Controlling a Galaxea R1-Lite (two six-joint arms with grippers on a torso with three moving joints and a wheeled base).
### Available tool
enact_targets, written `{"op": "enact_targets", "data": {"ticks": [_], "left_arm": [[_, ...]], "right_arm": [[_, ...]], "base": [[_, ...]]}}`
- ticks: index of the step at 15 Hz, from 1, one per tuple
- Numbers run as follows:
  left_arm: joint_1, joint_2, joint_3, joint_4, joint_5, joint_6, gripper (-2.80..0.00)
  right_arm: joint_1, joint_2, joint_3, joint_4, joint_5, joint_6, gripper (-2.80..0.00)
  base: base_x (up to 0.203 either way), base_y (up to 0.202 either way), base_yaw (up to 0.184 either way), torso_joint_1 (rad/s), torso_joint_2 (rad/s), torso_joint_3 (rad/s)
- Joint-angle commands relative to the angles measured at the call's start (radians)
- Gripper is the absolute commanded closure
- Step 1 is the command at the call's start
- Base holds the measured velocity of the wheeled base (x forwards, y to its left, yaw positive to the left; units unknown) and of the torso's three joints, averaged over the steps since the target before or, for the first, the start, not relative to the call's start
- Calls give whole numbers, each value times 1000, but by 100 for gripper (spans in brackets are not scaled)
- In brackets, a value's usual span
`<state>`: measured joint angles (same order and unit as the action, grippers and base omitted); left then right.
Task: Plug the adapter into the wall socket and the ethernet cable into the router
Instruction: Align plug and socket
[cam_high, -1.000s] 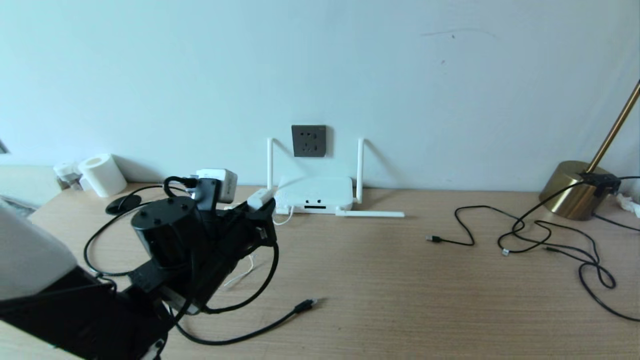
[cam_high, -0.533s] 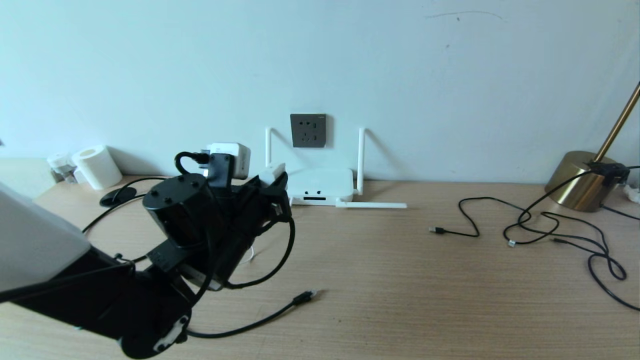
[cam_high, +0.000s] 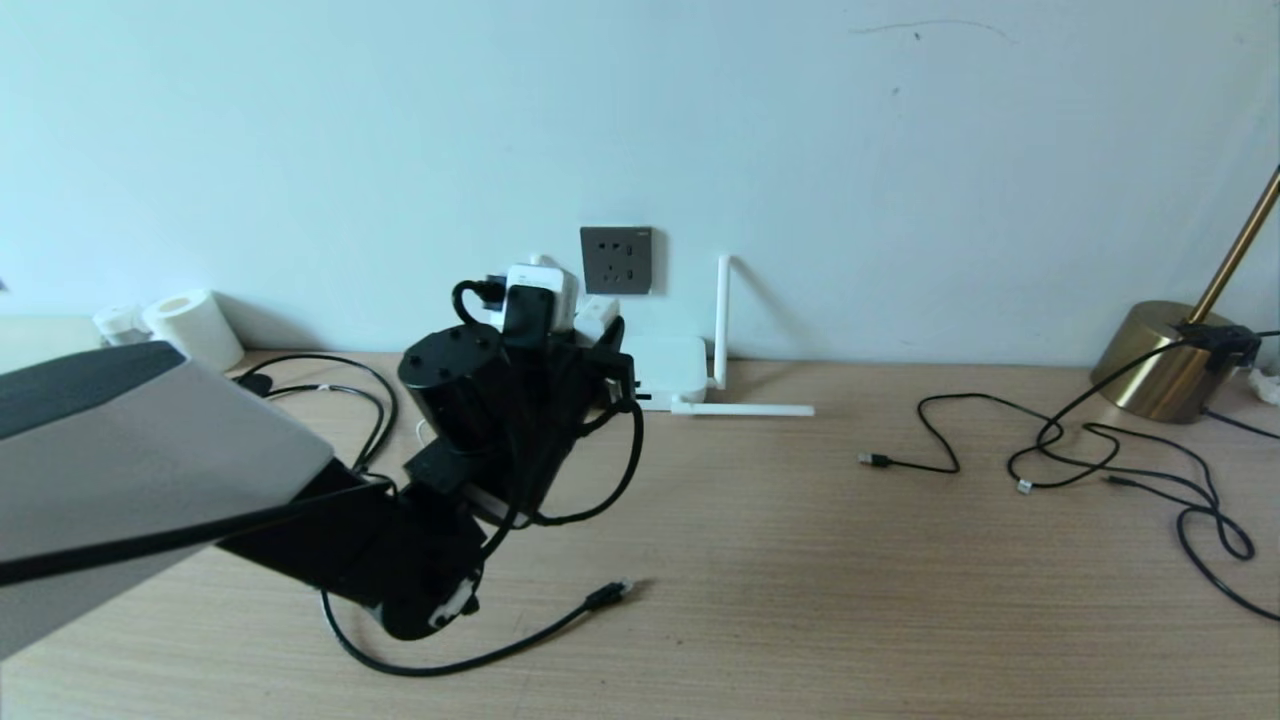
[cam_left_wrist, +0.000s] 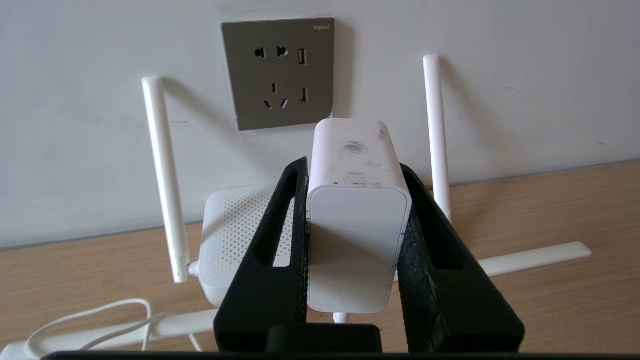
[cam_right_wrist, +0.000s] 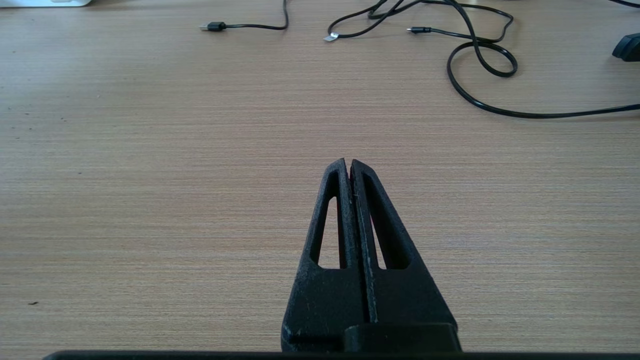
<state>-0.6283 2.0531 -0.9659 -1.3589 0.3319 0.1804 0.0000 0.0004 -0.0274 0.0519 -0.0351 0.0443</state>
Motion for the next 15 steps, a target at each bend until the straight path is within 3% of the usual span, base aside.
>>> {"op": "enact_targets", "data": {"ticks": [1, 8, 15], "left_arm": [[-3, 55, -50, -8, 2, 6, 0], [-14, 51, -92, -6, 6, 18, 0], [25, 4, 23, -55, 3, 13, 0]], "right_arm": [[0, -1, 0, 0, 0, 0, 0], [0, -2, 0, 0, 0, -1, 0], [0, -2, 0, 0, 0, -1, 0]], "base": [[0, 0, 0, 0, 0, 0], [0, 0, 0, 0, 0, 0], [0, 0, 0, 0, 0, 0]]}}
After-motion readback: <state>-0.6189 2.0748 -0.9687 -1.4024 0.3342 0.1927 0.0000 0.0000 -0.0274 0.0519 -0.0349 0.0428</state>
